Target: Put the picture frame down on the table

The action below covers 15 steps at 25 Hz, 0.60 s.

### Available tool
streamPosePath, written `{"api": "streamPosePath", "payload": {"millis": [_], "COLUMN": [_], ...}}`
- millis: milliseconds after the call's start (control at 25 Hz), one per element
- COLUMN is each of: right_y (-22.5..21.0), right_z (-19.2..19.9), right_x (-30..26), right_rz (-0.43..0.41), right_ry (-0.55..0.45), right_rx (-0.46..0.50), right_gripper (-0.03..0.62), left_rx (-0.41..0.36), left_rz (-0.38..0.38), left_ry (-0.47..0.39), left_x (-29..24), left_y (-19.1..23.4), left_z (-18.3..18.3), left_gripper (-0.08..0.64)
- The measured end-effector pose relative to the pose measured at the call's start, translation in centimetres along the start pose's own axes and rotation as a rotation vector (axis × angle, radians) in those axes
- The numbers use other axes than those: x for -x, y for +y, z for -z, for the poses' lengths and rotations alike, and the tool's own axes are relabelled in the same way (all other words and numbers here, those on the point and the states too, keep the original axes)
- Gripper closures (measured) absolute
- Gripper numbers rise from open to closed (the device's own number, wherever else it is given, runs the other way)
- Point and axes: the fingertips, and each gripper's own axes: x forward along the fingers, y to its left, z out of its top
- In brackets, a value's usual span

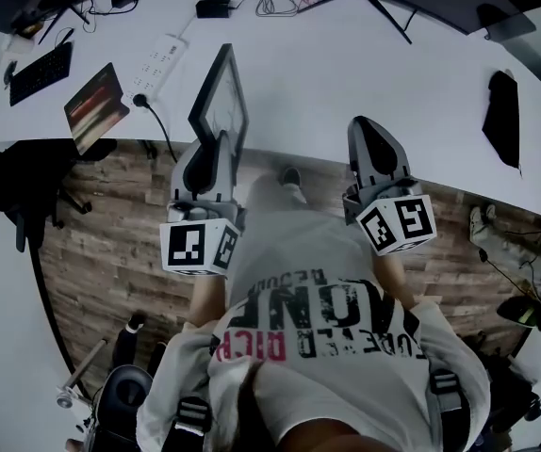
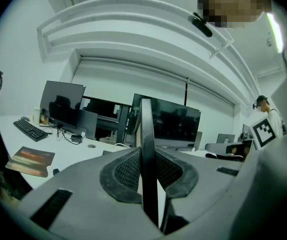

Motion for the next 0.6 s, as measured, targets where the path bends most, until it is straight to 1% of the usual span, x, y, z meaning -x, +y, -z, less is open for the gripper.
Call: {"api": "streamPosePath", "payload": {"millis": [160,280,600], "right_y": [-0.3,-0.8,-1.4], "right_z": [0.0,0.0,-0.6], "right_x": [-0.7,-1.3,-4.7], "right_rz": [0.006,0.024,0.097], "right_ry": [0.009,0.011,0.008], "right_rx": [-0.004,-0.009,-0.021], "right_gripper": [0.584,0.584,0.584], "left_rx": [0.004,0.006,0.02], "left_rz": [-0.008,0.0,0.077], "left_ry": [0.008,0.014,0.038], "left_x": [-0.6,-1.4,-5.6], "left_y": [0.6,1.1,3.4], "left_z": [-0.1,-0.2,-1.1], "left_gripper": [0.512,0.512,0.512]}}
